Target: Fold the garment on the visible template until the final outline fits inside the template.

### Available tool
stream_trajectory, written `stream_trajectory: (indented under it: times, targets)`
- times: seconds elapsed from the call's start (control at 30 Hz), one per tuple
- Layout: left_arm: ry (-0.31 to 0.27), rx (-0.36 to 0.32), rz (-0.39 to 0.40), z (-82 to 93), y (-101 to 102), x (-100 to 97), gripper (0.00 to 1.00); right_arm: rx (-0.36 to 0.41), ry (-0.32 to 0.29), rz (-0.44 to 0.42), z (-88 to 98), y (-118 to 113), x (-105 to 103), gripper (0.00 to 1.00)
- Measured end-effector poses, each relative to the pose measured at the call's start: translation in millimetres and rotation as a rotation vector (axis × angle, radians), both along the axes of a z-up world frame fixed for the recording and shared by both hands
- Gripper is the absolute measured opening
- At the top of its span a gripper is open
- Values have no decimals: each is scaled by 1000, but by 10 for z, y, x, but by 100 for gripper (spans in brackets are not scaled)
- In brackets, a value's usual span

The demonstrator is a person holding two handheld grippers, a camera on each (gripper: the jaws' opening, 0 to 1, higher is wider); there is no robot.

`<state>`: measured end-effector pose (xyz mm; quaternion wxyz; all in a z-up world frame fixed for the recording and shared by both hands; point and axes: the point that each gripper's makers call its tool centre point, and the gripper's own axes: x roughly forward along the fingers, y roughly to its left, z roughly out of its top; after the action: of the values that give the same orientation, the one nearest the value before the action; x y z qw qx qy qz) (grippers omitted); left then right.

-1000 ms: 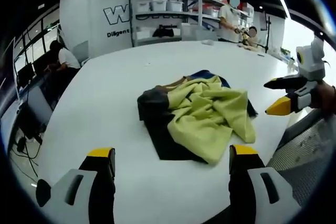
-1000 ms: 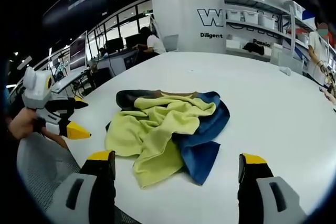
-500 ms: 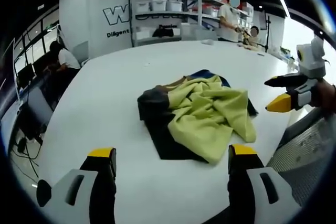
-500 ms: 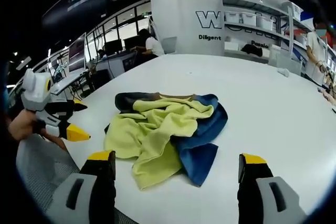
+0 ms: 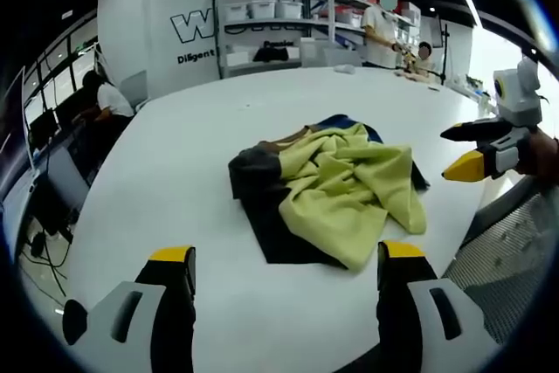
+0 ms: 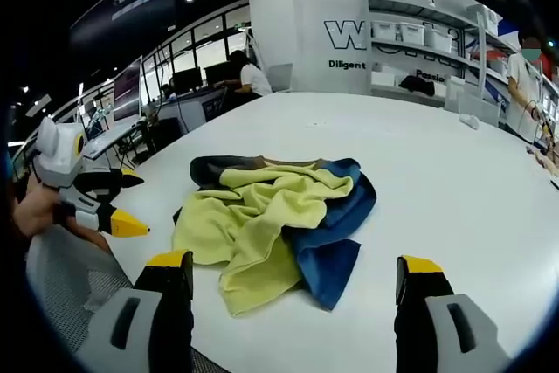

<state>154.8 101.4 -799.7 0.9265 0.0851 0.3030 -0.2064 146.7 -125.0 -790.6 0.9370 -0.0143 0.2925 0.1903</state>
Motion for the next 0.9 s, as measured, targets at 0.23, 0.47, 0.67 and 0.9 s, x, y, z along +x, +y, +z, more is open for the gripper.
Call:
stream_trajectory:
  times: [0.23, 0.47, 0.67, 0.9]
  targets:
    - [-11, -1, 8, 20, 11, 1, 84, 12, -13, 1, 33, 10, 3, 95]
    - [-12, 5, 7, 17, 11, 0, 83, 11, -19, 7, 47, 20, 3, 95]
    - [-9, -3, 15, 21, 23, -1, 83, 26, -26, -5, 70, -1, 18, 94]
    - [-6, -20, 26, 33, 45, 21, 83, 45, -35, -2, 120, 30, 24, 94]
